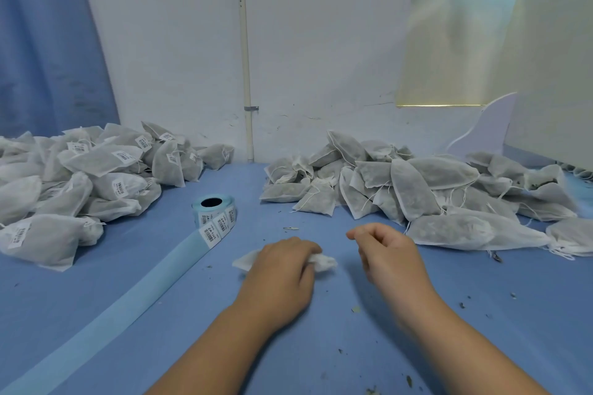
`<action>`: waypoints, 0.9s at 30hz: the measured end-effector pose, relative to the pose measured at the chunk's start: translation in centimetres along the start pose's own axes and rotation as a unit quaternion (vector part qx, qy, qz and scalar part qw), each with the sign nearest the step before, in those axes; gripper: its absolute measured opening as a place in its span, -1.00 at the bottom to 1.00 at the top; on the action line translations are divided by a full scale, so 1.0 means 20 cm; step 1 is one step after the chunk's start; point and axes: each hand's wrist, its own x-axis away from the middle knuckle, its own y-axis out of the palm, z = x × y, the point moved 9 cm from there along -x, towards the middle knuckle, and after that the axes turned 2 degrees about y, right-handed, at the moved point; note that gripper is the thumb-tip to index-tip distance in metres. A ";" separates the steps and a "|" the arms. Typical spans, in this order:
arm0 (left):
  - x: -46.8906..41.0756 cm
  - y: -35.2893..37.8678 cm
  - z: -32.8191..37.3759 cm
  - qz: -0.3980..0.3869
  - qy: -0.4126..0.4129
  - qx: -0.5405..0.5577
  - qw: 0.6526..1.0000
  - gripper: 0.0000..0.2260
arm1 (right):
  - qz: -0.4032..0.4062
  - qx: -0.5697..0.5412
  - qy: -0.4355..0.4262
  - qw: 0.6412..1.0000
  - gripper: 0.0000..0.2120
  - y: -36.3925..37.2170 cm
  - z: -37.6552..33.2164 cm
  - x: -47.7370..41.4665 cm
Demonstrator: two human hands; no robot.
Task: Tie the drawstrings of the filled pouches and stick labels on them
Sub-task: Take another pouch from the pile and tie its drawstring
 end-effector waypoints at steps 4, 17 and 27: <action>0.00 -0.08 -0.05 0.078 -0.072 0.133 0.985 -0.79 | -0.039 0.027 -0.011 0.999 -0.85 0.04 0.00 0.01; 0.02 -0.11 -0.08 0.119 -0.114 0.237 0.958 -0.69 | -0.128 0.111 -0.024 0.985 -0.73 0.16 0.02 0.05; 0.01 -0.05 -0.01 0.003 -0.027 0.032 0.999 -0.74 | -0.120 -0.033 -0.012 0.992 -0.74 0.09 -0.05 0.04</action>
